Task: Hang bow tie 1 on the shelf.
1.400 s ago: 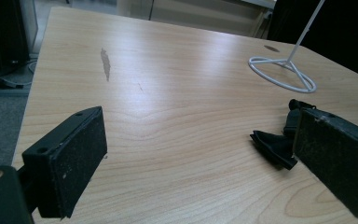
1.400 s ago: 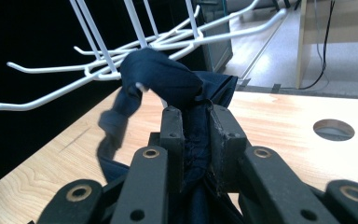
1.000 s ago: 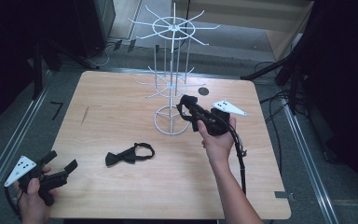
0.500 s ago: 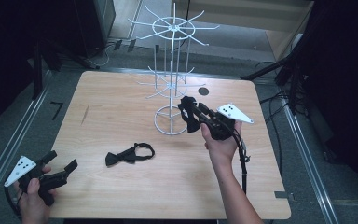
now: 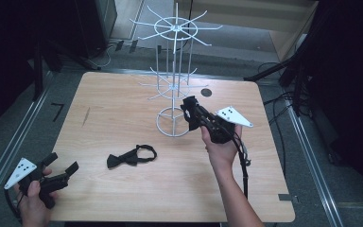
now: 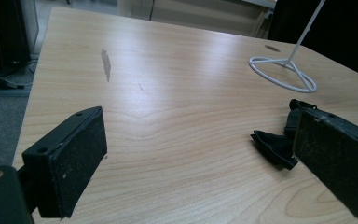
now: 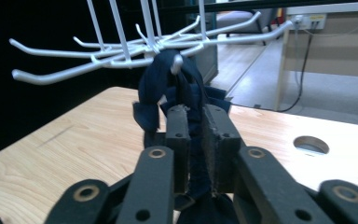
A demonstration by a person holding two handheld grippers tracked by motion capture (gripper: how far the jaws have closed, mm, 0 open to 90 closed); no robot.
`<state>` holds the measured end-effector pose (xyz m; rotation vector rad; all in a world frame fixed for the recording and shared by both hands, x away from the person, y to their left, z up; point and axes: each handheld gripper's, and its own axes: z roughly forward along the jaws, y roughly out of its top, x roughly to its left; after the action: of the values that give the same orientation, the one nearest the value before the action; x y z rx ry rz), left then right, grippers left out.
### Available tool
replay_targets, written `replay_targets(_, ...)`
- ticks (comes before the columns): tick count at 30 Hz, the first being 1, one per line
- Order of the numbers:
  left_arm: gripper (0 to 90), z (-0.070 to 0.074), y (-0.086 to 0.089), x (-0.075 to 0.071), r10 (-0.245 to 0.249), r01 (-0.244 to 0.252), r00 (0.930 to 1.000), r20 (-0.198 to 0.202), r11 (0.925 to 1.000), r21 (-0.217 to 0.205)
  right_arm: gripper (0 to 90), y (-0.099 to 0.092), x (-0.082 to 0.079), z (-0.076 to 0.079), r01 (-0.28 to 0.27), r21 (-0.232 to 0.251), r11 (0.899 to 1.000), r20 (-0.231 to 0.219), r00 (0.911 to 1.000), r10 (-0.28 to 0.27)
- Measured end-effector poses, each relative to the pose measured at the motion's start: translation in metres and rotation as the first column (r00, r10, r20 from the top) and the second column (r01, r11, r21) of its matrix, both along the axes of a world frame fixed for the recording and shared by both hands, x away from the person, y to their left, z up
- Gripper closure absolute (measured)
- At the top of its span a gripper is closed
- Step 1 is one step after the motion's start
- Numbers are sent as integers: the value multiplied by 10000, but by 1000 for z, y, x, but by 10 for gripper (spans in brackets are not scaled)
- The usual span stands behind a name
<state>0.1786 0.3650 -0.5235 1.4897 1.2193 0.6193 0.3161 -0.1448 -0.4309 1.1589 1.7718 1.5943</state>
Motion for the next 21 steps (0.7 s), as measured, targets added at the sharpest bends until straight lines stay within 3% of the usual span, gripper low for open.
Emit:
replay_targets(6, 37, 0, 0, 0, 19, -19, 10000, -4, 10000, -12, 722, -5, -11, -10, 46, -104, 9999, -79, 10000, -47)
replay_targets(11, 37, 0, 0, 0, 63, -63, 10000, 3, 10000, 17, 654, -2, -26, -23, -586, -400, 9975, -242, 9980, 577)
replay_targets(21, 37, 0, -1, 0, 1, -1, 10000, -6, 10000, 41, 645, 15, -34, -47, -1260, -474, 9909, -800, 9893, 1219)
